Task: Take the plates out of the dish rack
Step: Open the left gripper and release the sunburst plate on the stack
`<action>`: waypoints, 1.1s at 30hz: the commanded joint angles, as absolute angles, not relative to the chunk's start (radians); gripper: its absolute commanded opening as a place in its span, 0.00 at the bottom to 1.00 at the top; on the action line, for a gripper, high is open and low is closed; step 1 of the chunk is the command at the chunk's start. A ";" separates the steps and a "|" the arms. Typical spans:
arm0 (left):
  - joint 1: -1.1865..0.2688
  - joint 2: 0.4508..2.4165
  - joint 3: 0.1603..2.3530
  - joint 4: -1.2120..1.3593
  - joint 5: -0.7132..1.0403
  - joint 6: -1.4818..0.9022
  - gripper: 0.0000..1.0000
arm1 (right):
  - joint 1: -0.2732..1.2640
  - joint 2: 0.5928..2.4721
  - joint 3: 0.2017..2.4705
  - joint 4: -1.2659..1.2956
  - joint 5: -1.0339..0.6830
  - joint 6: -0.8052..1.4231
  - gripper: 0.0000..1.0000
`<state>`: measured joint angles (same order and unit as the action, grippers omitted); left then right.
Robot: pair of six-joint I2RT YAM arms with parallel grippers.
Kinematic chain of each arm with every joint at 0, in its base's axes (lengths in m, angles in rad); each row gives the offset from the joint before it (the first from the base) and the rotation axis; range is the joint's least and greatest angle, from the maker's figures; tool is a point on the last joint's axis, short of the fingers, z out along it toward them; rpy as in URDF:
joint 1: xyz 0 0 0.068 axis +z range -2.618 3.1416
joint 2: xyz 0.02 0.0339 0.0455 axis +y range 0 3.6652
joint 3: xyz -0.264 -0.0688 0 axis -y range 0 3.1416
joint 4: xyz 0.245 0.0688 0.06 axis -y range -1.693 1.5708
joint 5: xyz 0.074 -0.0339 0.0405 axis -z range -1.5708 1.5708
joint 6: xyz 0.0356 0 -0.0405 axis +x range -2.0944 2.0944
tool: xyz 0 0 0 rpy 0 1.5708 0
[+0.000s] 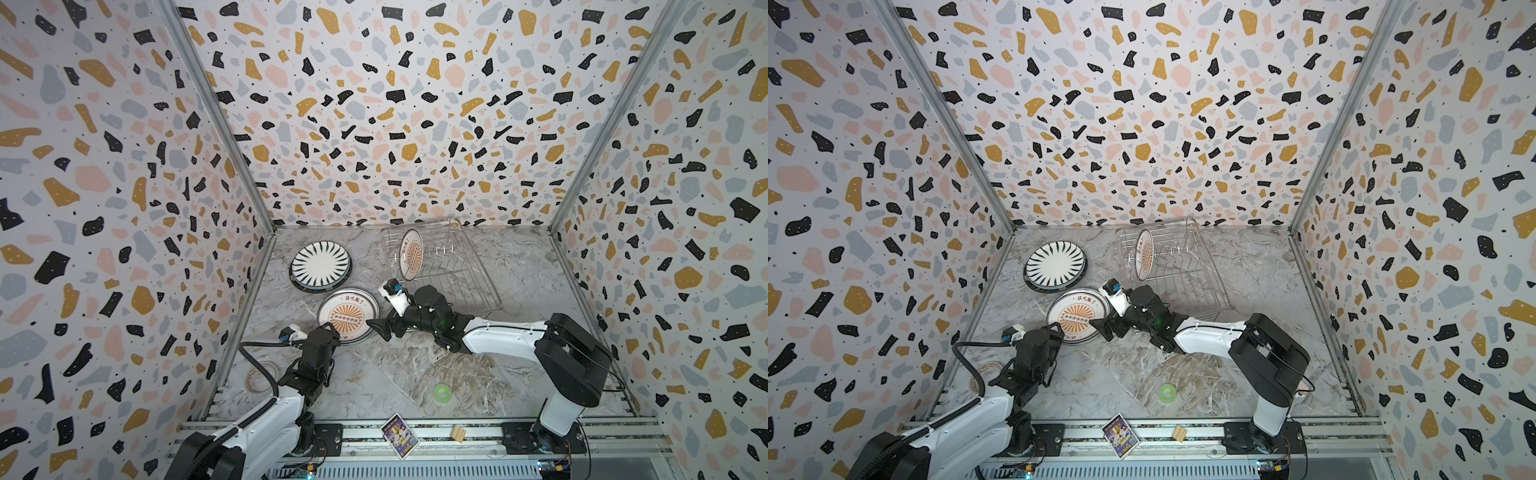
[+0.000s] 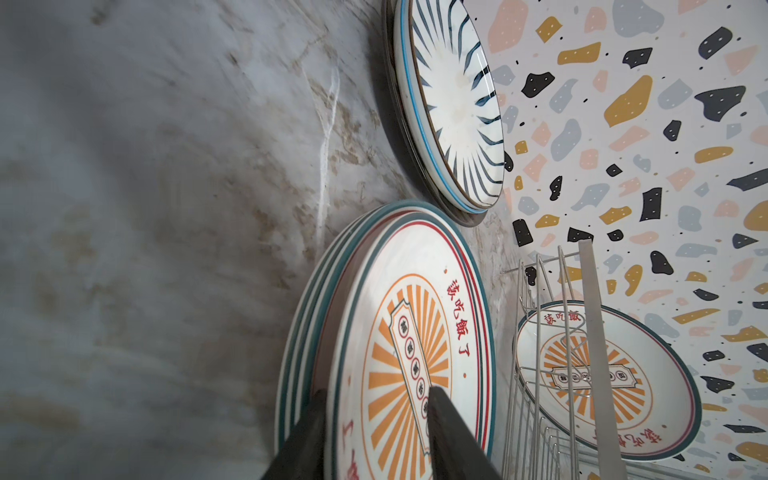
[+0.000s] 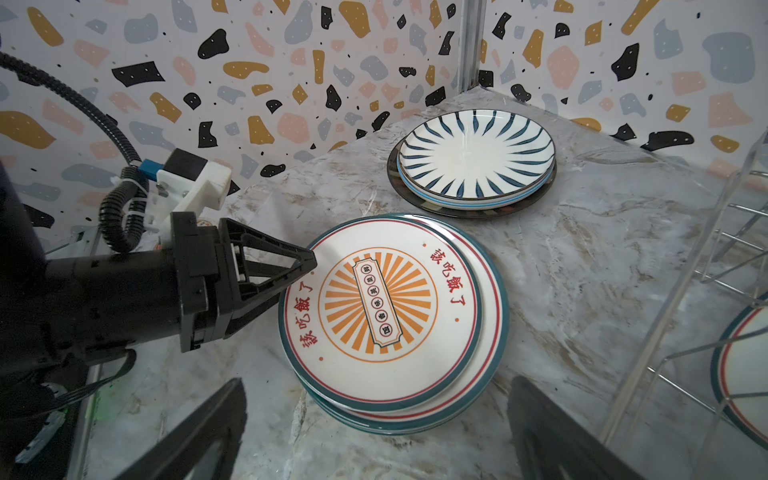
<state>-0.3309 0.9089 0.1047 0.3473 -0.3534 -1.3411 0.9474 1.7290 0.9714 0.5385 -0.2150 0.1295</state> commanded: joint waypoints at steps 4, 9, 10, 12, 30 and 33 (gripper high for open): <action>-0.327 0.925 0.133 0.376 -0.434 -1.309 0.37 | 0.952 1.721 0.991 0.543 -0.201 0.127 0.99; -0.327 0.942 0.135 0.391 -0.456 -1.297 0.34 | 0.953 1.720 0.990 0.543 -0.201 0.129 0.98; -0.327 0.948 0.138 0.389 -0.454 -1.296 0.33 | 0.952 1.720 0.990 0.543 -0.200 0.129 0.98; -0.326 0.955 0.138 0.392 -0.448 -1.298 0.33 | 0.952 1.719 0.988 0.543 -0.199 0.130 0.98; -0.327 1.006 0.155 0.392 -0.527 -1.281 0.33 | 0.952 1.720 0.989 0.543 -0.195 0.126 0.98; -0.327 0.994 0.154 0.393 -0.538 -1.274 0.33 | 0.951 1.724 0.993 0.543 -0.194 0.127 0.98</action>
